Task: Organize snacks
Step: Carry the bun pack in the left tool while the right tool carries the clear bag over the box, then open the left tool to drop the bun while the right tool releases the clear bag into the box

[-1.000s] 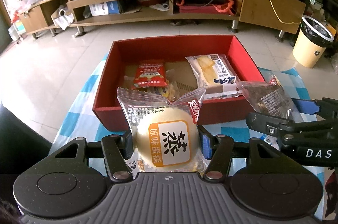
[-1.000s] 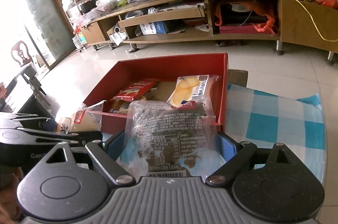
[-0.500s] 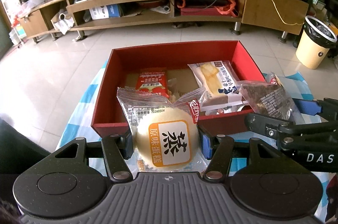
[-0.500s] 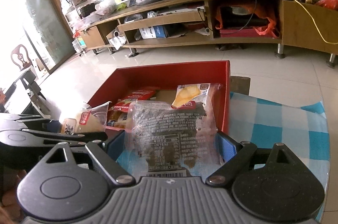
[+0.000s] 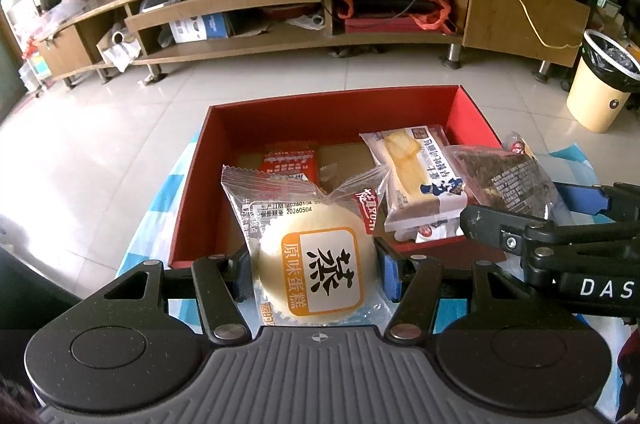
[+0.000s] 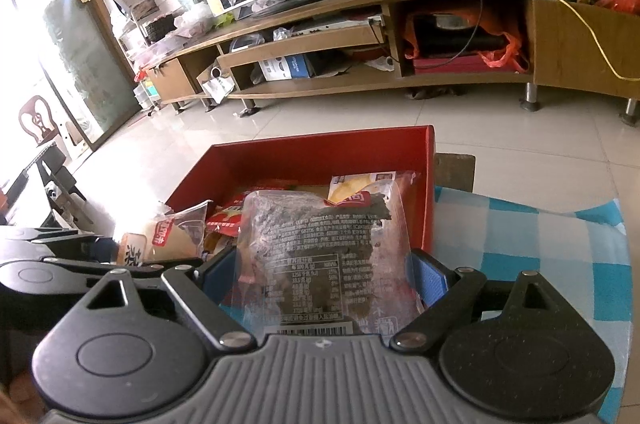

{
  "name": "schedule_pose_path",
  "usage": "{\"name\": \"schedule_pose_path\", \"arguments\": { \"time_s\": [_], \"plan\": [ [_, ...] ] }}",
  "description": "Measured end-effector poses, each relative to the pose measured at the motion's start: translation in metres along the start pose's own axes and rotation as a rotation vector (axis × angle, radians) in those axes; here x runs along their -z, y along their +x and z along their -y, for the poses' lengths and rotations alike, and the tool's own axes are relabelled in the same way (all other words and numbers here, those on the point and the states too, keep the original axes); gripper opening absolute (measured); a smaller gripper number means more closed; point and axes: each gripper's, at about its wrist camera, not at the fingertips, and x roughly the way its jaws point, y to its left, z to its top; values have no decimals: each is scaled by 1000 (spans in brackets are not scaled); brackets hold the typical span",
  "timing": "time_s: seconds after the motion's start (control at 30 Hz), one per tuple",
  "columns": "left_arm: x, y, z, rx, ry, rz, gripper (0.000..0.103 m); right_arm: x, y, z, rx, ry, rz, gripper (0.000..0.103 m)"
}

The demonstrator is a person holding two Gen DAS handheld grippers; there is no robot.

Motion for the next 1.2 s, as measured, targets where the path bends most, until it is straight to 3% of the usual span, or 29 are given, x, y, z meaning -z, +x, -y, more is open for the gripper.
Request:
{"name": "schedule_pose_path", "arguments": {
  "time_s": [0.83,1.2],
  "plan": [
    [-38,51,-10,-73,-31,-9,66,-31,58,16,22,40,-14,89],
    [-40,53,-15,-103,-40,3,77,-37,77,15,37,25,-22,92]
  ]
}}
